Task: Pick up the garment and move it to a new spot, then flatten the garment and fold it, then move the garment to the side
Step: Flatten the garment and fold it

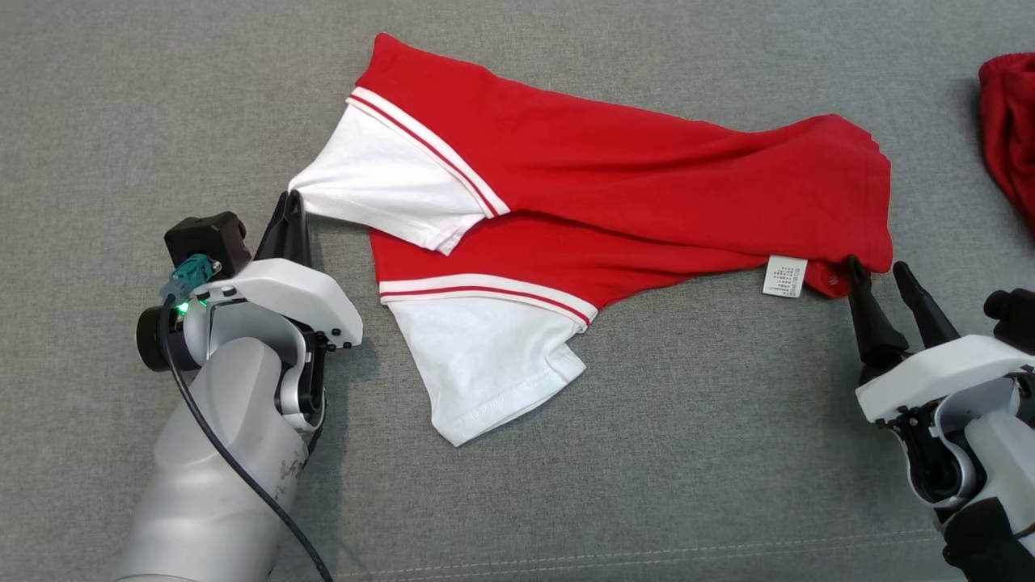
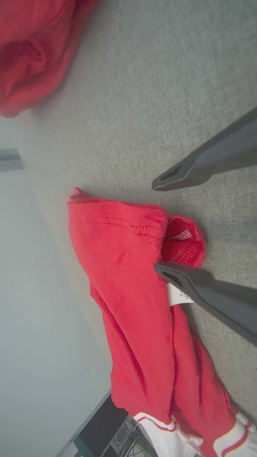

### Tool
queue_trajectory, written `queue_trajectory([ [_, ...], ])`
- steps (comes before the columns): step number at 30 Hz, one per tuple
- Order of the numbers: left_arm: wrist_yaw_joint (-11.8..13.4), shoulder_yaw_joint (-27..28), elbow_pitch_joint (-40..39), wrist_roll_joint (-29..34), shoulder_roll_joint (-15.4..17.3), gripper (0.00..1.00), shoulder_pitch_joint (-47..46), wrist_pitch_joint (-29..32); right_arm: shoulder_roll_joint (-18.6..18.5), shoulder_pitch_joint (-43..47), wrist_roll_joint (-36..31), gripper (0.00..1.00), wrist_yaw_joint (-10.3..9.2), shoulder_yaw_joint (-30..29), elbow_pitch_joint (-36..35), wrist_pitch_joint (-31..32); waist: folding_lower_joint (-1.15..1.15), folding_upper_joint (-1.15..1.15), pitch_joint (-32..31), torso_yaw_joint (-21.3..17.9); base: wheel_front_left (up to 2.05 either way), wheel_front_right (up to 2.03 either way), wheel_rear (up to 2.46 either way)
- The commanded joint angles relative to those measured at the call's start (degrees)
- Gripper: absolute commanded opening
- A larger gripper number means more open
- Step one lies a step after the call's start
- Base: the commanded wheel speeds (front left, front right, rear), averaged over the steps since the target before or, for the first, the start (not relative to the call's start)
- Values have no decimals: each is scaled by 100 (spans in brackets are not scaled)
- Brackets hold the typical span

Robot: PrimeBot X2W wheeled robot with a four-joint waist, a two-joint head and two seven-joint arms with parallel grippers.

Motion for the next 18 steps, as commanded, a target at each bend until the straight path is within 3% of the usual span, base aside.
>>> queue_trajectory([
  [1, 77, 125, -203, 27, 225, 0, 34, -58, -151, -107, 95, 100, 9, 116, -12, -34, 0, 0, 23, 21, 0, 0, 0],
  [2, 99, 113, -253, 34, 229, 0, 51, -42, -158, -155, 122, 100, 9, 140, 25, -34, 0, 0, 33, 33, 0, 0, 0],
  [5, 146, 78, -401, 41, 234, 0, 104, 24, -179, -258, 177, 82, 9, 215, 107, -34, 0, 0, 60, 74, 0, 0, 0],
  [6, 176, 56, -498, 44, 238, 0, 144, 68, -201, -297, 202, 47, 9, 261, 147, -34, 0, 0, 69, 98, 0, 0, 0],
  [9, 216, 33, -636, 40, 253, 0, 209, 129, -225, -345, 252, 26, 9, 307, 196, -34, 0, 0, 78, 119, 0, 0, 0],
  [11, 242, 21, -725, 39, 271, 0, 251, 166, -259, -384, 208, 0, 9, 362, 233, -34, 0, 0, 82, 125, 0, 0, 0],
  [18, 149, 117, -1420, -64, 329, 0, 352, 55, -438, -449, -192, 0, 9, 17, -182, -34, 0, 0, -74, 113, 0, 0, 0],
])
